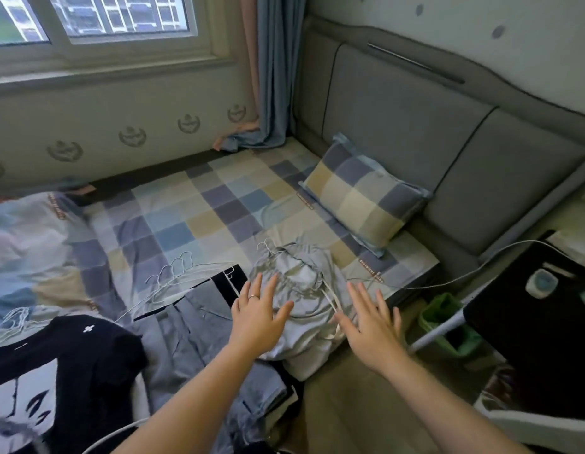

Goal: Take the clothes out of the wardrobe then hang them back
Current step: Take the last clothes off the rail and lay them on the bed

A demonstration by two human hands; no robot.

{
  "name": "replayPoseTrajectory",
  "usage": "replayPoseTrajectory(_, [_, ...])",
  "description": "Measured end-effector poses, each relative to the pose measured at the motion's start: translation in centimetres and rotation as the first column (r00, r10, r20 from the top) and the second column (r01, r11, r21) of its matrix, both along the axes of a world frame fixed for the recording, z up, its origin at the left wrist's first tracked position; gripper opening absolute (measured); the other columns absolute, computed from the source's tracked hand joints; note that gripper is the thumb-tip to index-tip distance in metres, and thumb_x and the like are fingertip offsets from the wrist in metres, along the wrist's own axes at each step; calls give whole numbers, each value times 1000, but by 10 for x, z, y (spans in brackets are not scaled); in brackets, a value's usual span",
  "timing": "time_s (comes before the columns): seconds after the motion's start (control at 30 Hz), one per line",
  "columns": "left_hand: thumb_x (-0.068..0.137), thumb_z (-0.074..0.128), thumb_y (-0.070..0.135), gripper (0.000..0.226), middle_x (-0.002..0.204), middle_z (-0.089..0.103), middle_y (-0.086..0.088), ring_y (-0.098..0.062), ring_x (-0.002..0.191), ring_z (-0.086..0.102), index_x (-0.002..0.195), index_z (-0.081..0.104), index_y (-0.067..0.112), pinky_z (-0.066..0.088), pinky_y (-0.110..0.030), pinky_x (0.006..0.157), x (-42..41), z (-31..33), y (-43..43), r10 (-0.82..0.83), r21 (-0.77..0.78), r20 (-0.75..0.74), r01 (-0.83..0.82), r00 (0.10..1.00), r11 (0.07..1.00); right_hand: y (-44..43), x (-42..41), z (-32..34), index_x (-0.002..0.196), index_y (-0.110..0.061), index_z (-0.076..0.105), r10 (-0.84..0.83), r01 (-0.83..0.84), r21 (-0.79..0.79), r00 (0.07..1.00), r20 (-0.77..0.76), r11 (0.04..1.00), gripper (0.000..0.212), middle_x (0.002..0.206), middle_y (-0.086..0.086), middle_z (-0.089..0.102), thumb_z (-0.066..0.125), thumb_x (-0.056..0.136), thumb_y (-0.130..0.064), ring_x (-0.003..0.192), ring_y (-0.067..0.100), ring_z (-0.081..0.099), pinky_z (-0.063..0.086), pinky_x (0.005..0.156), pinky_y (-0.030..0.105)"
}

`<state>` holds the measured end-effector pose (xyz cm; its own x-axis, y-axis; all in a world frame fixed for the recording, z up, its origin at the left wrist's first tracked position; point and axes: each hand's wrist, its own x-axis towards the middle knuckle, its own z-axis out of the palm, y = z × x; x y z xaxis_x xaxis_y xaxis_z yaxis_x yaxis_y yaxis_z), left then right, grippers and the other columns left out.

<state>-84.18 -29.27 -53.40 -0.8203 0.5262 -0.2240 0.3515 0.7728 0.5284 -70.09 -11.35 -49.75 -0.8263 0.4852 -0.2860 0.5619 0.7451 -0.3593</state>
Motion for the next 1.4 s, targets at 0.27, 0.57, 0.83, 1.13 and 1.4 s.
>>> replayPoseTrajectory(0.27, [95,31,69,71,166,4,4,-23,152,-1,156,10,40,10,-48,122,-83,-28,79,94,43,84,-97,992,994,70,-95,0,153,-41,-8,45,-50,43,995,91,998,65,162,-16,-14,20,99,-61,149,18,-17,-7,118,54])
replayPoseTrajectory(0.57, [94,34,69,70,165,11,5,-23,152,4,155,15,41,12,-47,120,-147,-55,99,241,-10,164,-242,957,970,118,-184,-33,154,-41,-7,147,-147,-14,970,194,989,66,162,-15,-10,23,99,-61,149,18,-15,-4,118,55])
replayPoseTrajectory(0.83, [95,32,68,67,165,11,4,-24,152,4,154,15,42,13,-48,119,-175,-91,127,390,-133,244,-368,888,920,171,-256,-85,154,-42,-4,289,-267,-117,920,265,957,66,163,-15,-6,27,99,-60,150,18,-9,-4,117,54])
replayPoseTrajectory(1.13, [96,38,63,66,165,14,2,-24,151,7,154,19,38,17,-47,119,-236,-218,167,514,-305,330,-426,792,852,241,-345,-234,153,-44,-2,410,-354,-219,852,326,909,64,163,-16,-1,29,99,-58,150,16,-6,-3,119,52])
replayPoseTrajectory(1.4, [97,45,56,72,164,16,-7,-28,150,12,157,18,26,16,-42,121,-297,-408,179,436,-329,279,-341,856,881,257,-426,-424,155,-36,1,431,-403,-153,843,322,902,68,164,-11,-3,34,99,-55,150,18,-7,-3,118,48])
